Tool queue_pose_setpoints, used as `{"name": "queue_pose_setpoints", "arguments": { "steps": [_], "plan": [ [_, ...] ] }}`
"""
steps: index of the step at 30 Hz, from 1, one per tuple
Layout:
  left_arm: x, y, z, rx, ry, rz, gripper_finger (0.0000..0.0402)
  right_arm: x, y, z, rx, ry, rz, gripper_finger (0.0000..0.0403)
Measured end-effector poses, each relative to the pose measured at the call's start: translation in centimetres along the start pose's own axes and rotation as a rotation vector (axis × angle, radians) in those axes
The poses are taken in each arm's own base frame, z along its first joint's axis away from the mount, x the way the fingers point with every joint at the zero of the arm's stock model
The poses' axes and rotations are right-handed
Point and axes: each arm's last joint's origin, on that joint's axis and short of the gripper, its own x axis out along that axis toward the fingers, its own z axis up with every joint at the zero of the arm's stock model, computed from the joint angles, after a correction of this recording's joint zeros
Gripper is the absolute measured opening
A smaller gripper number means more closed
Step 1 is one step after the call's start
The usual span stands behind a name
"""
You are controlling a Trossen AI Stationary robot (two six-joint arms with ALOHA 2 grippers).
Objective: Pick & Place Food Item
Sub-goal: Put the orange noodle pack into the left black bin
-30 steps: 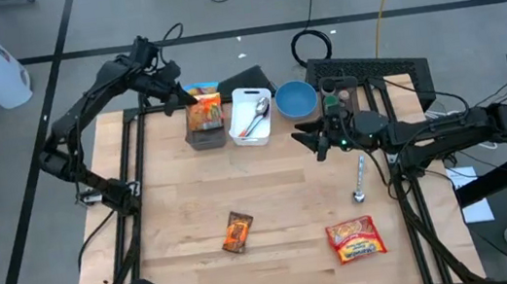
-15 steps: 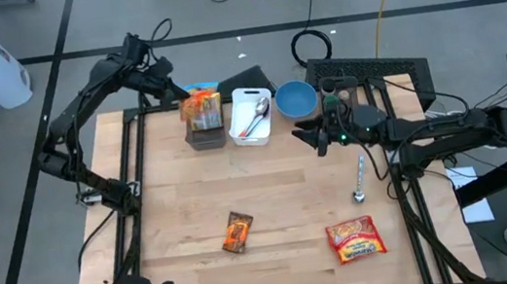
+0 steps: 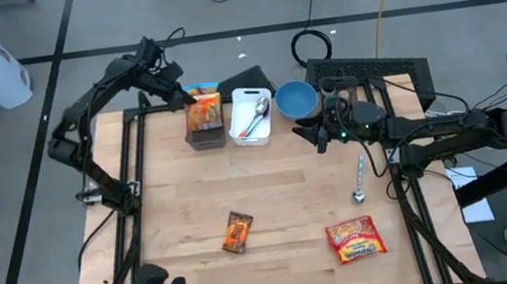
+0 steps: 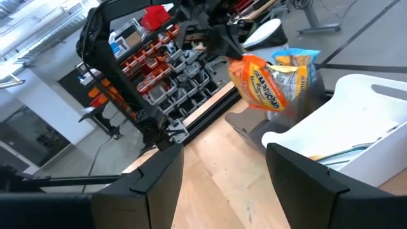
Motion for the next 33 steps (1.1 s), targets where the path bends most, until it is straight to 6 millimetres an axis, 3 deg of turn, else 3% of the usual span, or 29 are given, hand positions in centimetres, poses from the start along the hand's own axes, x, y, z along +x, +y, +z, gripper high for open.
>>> {"name": "queue_pose_setpoints", "arguments": {
  "steps": [23,33],
  "plan": [
    [3.0,3.0,-0.7,0.012,0.061,-0.023,0.0001,0.0,-0.1,-0.1,0.0,0.005,-0.008,0.0217],
    [3.4,3.5,-0.6,0.033,0.058,0.007,0.0003,0.0,-0.1,0.0,0.0,0.003,-0.008,0.0217]
  ]
}}
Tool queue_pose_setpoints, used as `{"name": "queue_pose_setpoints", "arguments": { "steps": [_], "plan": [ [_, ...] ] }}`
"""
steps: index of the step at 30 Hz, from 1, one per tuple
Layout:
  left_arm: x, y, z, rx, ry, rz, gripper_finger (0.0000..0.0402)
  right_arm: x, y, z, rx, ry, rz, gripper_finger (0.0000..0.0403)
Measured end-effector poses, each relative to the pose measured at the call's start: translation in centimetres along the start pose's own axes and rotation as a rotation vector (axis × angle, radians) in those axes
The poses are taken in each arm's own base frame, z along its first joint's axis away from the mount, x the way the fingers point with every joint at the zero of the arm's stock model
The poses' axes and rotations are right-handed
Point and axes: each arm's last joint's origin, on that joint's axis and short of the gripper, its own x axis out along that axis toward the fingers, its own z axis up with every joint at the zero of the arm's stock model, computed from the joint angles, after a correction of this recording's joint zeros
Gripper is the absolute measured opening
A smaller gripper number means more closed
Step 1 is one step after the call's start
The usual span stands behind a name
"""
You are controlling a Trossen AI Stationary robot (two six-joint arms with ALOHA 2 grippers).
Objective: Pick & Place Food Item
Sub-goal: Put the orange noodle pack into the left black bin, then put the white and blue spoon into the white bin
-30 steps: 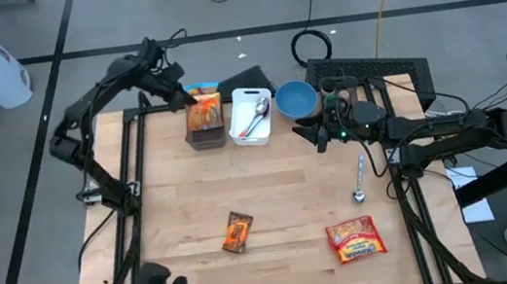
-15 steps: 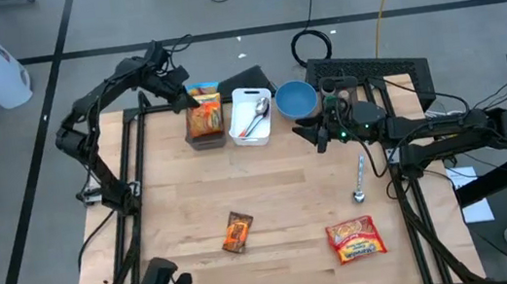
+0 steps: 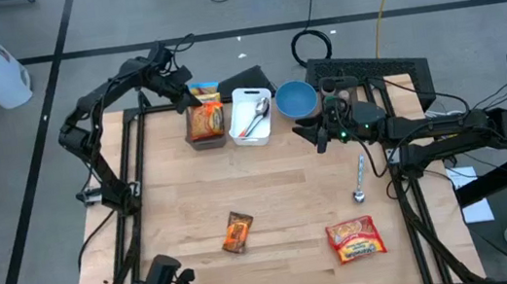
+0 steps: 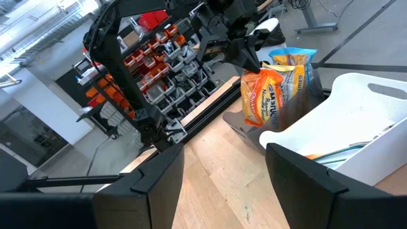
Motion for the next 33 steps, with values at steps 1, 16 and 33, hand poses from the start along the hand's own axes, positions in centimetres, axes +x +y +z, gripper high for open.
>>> {"name": "queue_pose_setpoints", "arguments": {
  "steps": [1,16,33],
  "plan": [
    [0.0,0.0,0.0,0.0,0.0,0.0,0.0003,0.0,0.0,0.0,0.0,0.0,0.0,0.0216],
    [0.3,-0.1,0.1,0.014,0.029,0.041,0.0006,0.0,-0.1,-0.1,-0.001,0.011,-0.008,0.0213],
    [0.7,-0.1,1.0,0.005,-0.006,0.106,0.0079,0.0,-0.1,-0.1,0.0,0.013,-0.007,0.0211]
  ]
}}
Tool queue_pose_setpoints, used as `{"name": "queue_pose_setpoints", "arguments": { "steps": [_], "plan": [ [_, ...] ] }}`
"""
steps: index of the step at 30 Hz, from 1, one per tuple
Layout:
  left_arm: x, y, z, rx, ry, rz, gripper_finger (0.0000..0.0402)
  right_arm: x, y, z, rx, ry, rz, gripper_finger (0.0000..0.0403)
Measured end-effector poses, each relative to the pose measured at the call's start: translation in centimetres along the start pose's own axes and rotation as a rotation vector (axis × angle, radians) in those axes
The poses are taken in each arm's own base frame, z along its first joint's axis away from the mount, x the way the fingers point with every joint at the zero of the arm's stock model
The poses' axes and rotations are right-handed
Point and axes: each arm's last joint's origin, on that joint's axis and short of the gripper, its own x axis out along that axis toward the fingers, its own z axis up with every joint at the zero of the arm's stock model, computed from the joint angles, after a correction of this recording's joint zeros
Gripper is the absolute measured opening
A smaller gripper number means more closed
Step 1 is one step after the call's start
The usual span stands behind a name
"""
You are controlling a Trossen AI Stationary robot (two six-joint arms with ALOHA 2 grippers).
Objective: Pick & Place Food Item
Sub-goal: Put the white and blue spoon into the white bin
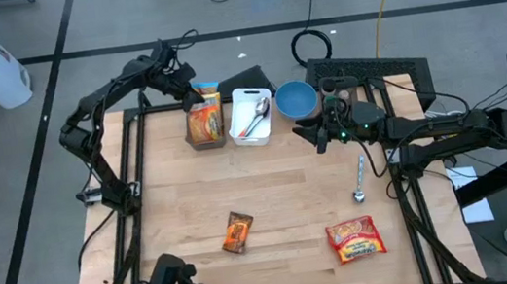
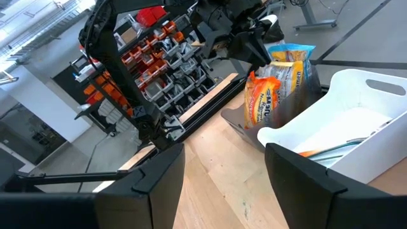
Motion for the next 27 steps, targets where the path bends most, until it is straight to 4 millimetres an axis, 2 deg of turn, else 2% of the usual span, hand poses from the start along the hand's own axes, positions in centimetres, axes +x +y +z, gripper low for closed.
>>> {"name": "queue_pose_setpoints", "arguments": {
  "steps": [8,13,27],
  "plan": [
    [-0.1,0.1,0.1,-0.04,-0.001,0.019,0.0119,0.0,0.0,0.0,0.0,0.0,-0.001,0.0212],
    [-0.7,0.2,0.9,-0.107,0.0,0.096,0.0133,0.0,0.0,0.0,-0.01,-0.001,-0.001,0.0212],
    [-4.6,-1.7,7.2,-0.118,-0.22,0.156,0.0134,0.0,0.1,0.1,-0.028,-0.009,0.003,0.0212]
  ]
}}
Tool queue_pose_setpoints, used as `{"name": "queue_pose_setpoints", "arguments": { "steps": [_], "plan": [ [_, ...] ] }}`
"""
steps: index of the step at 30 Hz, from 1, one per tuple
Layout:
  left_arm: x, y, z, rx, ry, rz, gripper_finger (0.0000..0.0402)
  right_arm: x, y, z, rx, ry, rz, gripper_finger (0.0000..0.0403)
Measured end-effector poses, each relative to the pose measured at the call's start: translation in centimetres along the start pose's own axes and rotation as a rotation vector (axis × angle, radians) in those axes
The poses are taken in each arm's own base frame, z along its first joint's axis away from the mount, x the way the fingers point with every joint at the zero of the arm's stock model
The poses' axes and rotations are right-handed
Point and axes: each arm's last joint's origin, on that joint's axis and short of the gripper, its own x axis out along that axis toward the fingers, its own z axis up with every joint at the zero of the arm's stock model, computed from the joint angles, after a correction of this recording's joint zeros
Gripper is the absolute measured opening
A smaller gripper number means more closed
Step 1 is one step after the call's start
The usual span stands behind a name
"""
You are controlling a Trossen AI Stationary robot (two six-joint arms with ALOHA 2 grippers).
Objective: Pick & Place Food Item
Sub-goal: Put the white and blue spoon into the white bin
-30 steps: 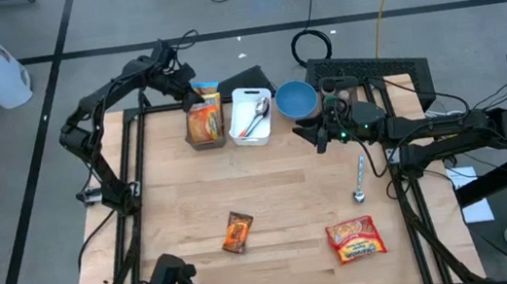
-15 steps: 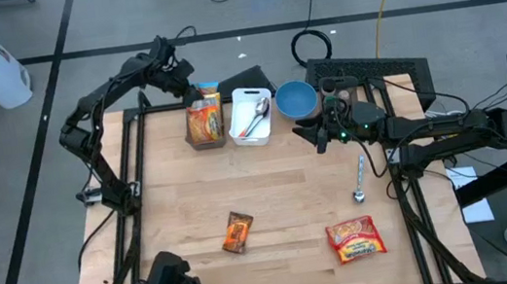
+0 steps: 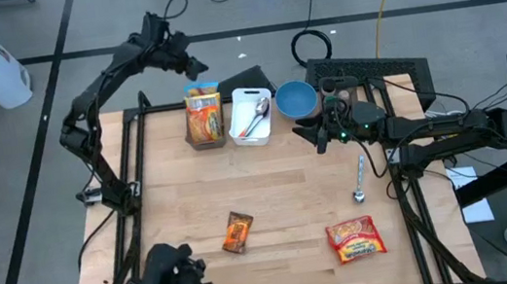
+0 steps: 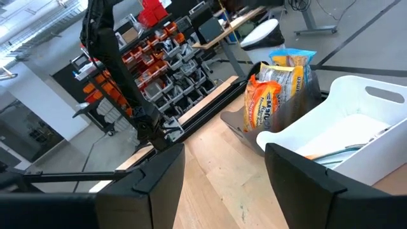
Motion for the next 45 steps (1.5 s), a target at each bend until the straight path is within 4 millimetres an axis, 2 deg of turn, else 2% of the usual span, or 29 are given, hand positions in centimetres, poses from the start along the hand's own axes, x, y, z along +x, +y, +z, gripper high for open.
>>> {"name": "queue_pose_setpoints", "arguments": {
  "steps": [9,15,19,23,27,33,39,45],
  "plan": [
    [0.6,-2.2,2.6,-0.057,-0.173,-0.047,0.0134,0.0,0.0,0.0,-0.006,0.0,0.0,0.0212],
    [1.2,-4.2,3.7,-0.052,-0.247,-0.173,0.0134,0.0,0.0,0.0,-0.006,0.0,0.0,0.0212],
    [0.5,-6.0,3.9,-0.009,-0.247,-0.267,0.0134,0.0,0.0,0.0,-0.006,0.0,0.0,0.0212],
    [-1.8,-8.7,3.7,0.059,-0.24,-0.305,0.0134,0.0,0.0,0.0,-0.006,0.001,0.002,0.0212],
    [-5.2,-11.8,2.7,0.157,-0.207,-0.32,0.0134,0.0,0.1,0.2,-0.009,-0.016,0.016,0.0212],
    [-9.4,-16.6,-0.3,0.262,-0.097,-0.301,0.0134,0.0,0.5,0.3,-0.012,-0.014,0.08,0.0212],
    [-11.7,-20.6,-3.6,0.337,0.057,-0.393,0.0134,-0.2,1.7,-0.5,0.009,0.008,0.121,0.0201],
    [-12.6,-23.6,-6.2,0.424,0.14,-0.435,0.0134,-0.7,4.0,-1.9,-0.006,-0.005,0.111,0.0182]
  ]
}}
